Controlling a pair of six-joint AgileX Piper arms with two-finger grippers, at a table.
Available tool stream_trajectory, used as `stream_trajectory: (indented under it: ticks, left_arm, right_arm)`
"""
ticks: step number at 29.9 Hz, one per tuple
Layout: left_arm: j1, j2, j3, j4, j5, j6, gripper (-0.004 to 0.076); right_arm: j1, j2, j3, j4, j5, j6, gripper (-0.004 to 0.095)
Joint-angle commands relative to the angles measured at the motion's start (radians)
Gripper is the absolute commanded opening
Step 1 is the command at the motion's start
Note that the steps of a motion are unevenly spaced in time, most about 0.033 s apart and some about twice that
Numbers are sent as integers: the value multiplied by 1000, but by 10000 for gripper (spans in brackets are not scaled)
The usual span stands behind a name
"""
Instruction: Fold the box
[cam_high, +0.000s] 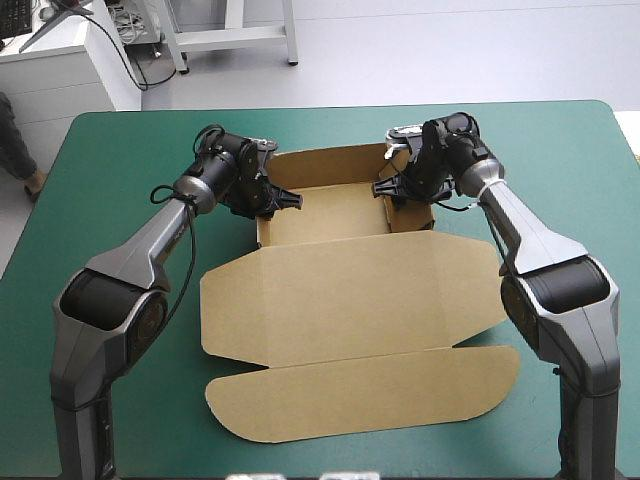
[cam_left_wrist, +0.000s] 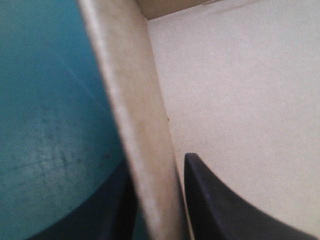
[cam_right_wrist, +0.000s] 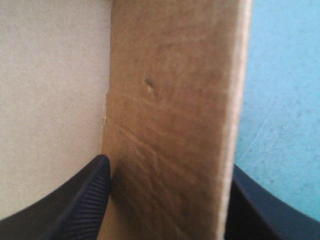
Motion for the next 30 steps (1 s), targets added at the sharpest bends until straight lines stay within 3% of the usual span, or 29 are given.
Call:
stream_trajectory:
  ticks: [1, 5, 10, 17, 26, 30]
  left_arm:
    - [-4, -31, -47, -39, 77, 2, 341]
    - [-4, -31, -112, -41, 116, 5, 410]
    - [-4, -32, -193, -28, 186, 21, 412]
    - [-4, -64, -253, -22, 186, 28, 412]
    - [-4, -246, -253, 112, 186, 39, 412]
    - [-4, -373, -253, 106, 186, 122, 411]
  right_arm:
    - [-7, -51, -61, -49, 37, -14, 573]
    - [-7, -51, -119, -80, 96, -14, 573]
    - [-11, -53, -192, -99, 129, -14, 573]
    - [-11, -70, -246, -73, 129, -11, 573]
    - [-11, -207, -250, -77, 129, -33, 573]
    - [-11, -298, -250, -77, 129, -41, 572]
